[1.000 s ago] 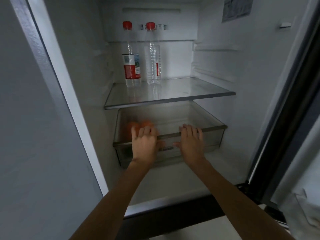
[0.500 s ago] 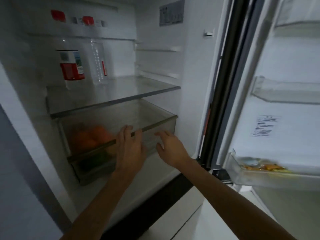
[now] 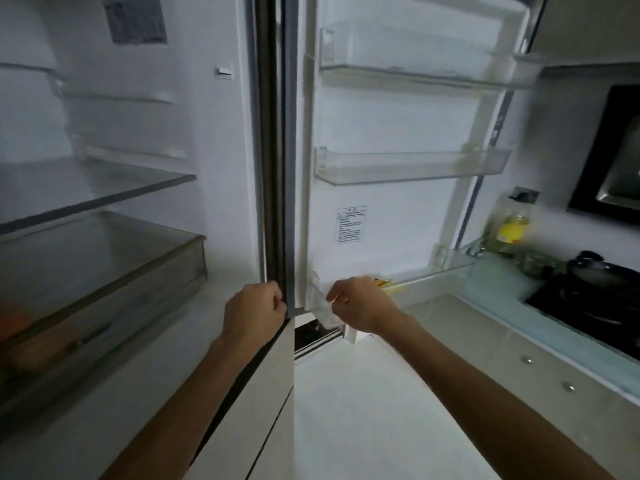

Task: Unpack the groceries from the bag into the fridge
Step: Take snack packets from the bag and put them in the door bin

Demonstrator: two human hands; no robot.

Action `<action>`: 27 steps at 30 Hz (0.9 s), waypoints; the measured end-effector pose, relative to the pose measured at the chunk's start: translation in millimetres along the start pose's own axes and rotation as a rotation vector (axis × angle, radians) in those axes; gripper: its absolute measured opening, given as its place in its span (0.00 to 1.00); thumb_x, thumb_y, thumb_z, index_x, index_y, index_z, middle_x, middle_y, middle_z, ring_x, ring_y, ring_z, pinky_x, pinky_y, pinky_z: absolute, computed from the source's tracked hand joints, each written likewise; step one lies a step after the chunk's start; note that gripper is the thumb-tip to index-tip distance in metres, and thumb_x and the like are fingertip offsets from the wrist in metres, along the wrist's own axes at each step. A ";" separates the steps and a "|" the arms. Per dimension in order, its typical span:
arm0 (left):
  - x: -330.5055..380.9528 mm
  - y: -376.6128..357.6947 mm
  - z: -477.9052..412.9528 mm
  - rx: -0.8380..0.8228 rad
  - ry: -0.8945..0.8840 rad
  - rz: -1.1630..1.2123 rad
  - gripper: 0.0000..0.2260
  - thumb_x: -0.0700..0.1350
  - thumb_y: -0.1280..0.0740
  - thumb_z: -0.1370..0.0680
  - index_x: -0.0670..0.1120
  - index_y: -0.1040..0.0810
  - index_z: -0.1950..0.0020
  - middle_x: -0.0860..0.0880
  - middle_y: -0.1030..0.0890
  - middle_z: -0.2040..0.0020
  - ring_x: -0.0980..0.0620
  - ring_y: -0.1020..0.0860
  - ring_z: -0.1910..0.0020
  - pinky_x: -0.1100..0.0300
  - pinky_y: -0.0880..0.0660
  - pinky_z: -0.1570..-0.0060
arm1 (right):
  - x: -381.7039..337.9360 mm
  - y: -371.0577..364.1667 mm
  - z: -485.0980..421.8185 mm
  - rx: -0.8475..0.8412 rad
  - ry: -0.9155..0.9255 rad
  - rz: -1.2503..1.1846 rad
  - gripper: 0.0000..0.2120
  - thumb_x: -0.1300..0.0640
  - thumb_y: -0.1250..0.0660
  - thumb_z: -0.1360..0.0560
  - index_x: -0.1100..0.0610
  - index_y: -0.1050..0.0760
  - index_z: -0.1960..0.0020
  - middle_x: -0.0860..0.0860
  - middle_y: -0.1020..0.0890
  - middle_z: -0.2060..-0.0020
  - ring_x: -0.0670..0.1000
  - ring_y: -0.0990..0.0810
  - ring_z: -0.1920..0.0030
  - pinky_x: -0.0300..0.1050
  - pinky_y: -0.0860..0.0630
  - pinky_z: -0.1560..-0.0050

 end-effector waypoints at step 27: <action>504.6 -177.8 133.4 -0.413 -0.688 0.101 0.11 0.48 0.35 0.25 0.52 0.20 0.44 0.53 0.16 0.48 0.49 0.20 0.45 0.56 0.23 0.47 | 371.3 170.4 422.1 0.295 -0.689 -0.080 0.13 0.59 0.36 0.26 0.54 0.19 0.44 0.50 0.16 0.49 0.50 0.19 0.48 0.44 0.23 0.45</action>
Point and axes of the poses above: each hand's wrist, its own z-axis away from the middle knuckle, its own y-axis out of the back of the hand, x = y × z, the point moved 1 cm from there along -z, towards the middle knuckle
